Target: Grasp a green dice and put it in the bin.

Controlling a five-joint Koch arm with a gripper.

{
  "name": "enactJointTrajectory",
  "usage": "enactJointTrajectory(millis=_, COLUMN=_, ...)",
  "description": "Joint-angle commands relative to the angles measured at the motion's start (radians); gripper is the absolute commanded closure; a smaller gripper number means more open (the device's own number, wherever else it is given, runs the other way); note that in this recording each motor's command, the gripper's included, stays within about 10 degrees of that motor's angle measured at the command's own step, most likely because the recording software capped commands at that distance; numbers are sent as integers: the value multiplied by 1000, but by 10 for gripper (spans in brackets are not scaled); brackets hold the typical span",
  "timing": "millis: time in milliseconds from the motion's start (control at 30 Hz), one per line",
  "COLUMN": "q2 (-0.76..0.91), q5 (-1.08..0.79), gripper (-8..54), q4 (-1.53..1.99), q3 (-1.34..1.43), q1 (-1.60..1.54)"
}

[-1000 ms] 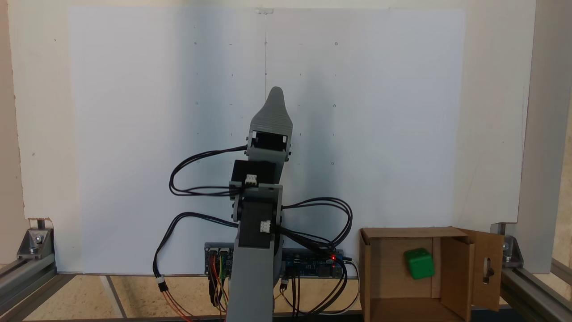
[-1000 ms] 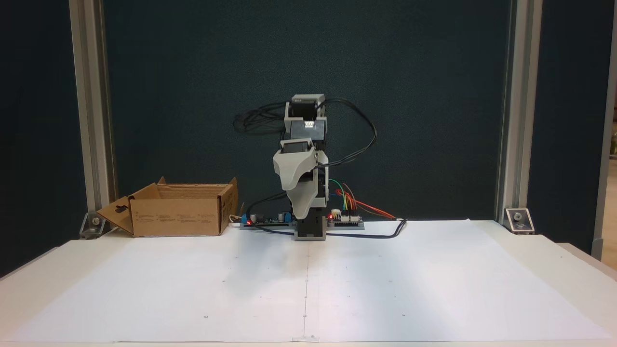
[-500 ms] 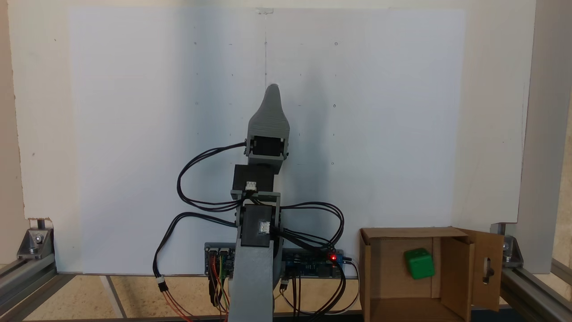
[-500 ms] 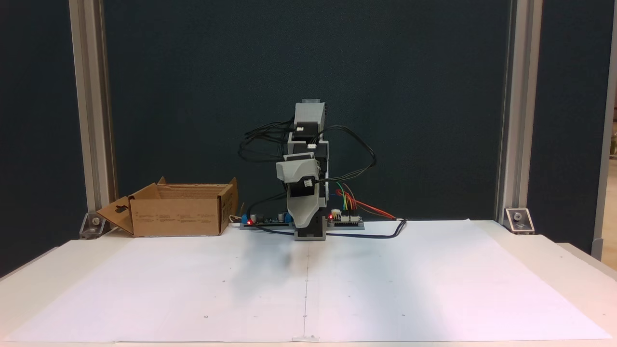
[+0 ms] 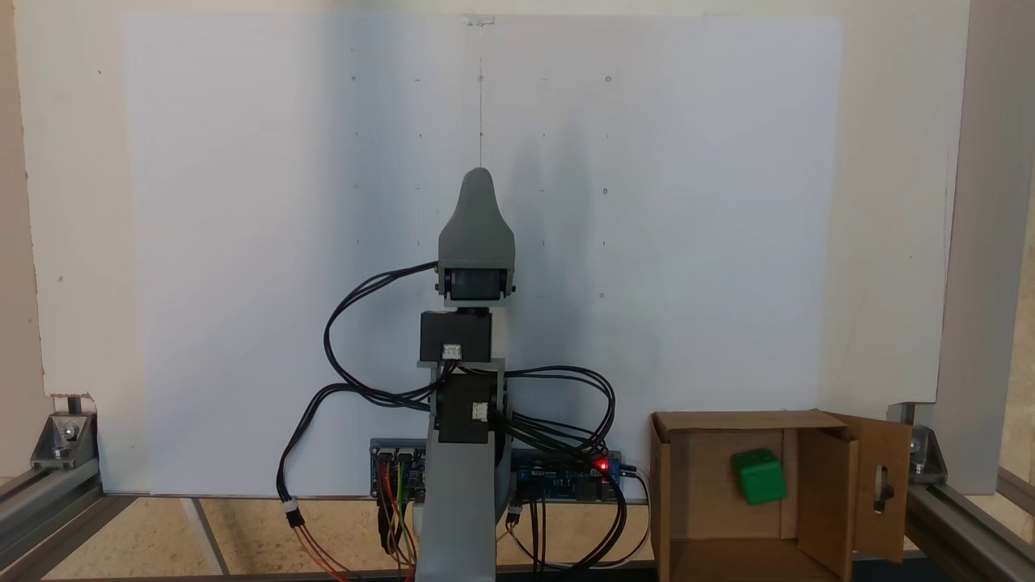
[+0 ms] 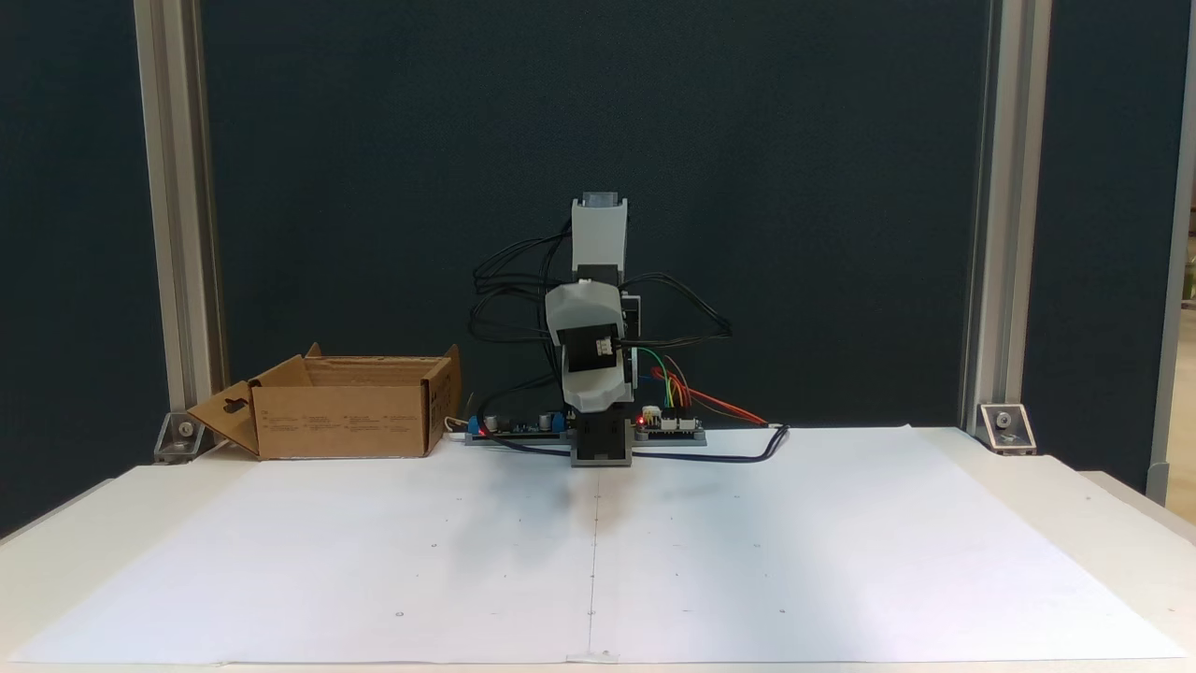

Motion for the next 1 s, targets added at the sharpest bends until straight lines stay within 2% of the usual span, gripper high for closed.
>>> enactJointTrajectory(millis=0, q2=120, q5=-18, gripper=24, q4=-167, q3=-2, q1=14)
enactJointTrajectory(millis=333, q2=118, q5=-17, gripper=23, q4=-468, q3=150, q1=17)
enactJointTrajectory(millis=533, q2=118, q5=-17, gripper=10, q4=-465, q3=307, q1=18)
enactJointTrajectory(millis=967, q2=114, q5=-15, gripper=10, q4=-440, q3=307, q1=17)
